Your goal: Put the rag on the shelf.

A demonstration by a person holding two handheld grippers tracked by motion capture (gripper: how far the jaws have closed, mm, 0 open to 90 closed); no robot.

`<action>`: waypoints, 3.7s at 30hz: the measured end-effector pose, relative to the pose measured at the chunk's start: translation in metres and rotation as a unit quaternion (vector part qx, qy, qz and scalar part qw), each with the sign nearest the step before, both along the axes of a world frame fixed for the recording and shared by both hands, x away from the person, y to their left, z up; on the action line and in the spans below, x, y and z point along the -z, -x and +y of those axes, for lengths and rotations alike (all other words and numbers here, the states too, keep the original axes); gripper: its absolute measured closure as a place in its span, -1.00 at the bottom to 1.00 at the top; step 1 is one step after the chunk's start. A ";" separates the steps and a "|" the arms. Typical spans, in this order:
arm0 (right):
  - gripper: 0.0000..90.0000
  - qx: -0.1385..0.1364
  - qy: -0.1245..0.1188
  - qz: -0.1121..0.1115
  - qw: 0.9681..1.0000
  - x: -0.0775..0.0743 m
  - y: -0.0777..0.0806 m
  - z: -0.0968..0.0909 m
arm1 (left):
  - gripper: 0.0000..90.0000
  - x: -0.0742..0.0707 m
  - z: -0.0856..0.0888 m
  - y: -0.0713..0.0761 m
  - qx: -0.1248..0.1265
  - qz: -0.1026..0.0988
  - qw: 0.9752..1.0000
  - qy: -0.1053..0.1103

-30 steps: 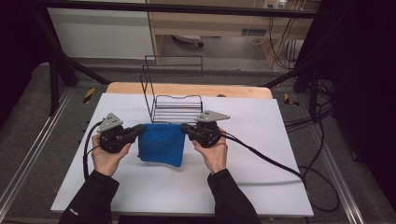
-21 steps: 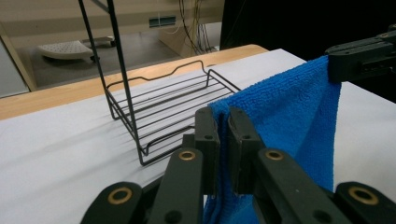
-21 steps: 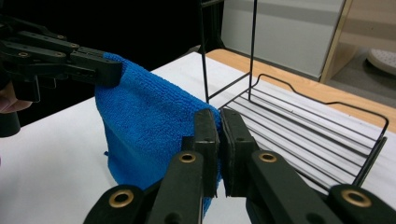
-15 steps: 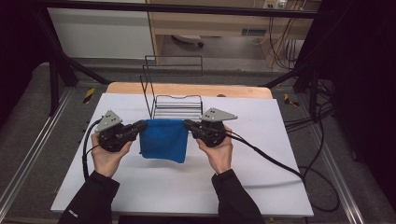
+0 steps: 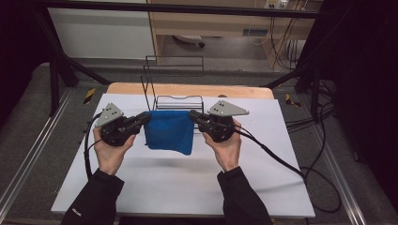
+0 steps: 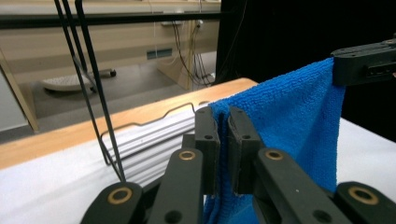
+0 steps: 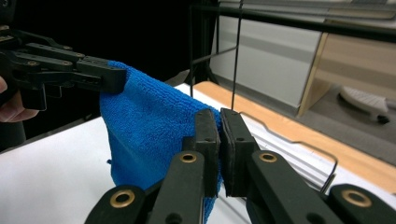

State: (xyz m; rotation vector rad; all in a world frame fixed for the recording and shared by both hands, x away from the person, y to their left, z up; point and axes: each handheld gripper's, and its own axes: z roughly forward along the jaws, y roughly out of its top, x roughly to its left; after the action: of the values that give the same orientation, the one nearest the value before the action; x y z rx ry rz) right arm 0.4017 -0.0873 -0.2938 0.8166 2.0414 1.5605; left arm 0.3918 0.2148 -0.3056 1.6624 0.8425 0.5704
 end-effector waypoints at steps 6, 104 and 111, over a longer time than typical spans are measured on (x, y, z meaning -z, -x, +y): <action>0.93 0.007 -0.014 -0.017 1.000 -0.013 0.000 -0.004 | 0.86 -0.013 -0.003 -0.005 -0.002 -0.013 1.000 0.012; 0.93 0.069 0.000 -0.164 0.984 -0.165 -0.101 0.006 | 0.87 -0.143 -0.016 -0.109 -0.059 -0.143 0.983 0.097; 0.93 0.062 0.012 -0.170 0.983 -0.155 -0.119 0.010 | 0.87 -0.135 -0.012 -0.118 -0.063 -0.141 0.984 0.091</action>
State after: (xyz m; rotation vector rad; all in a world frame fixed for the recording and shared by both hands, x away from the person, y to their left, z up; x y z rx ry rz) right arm 0.5207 -0.0769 -0.1392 0.6060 1.7277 1.4865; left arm 0.5100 0.2029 -0.1703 1.3320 0.7693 0.7736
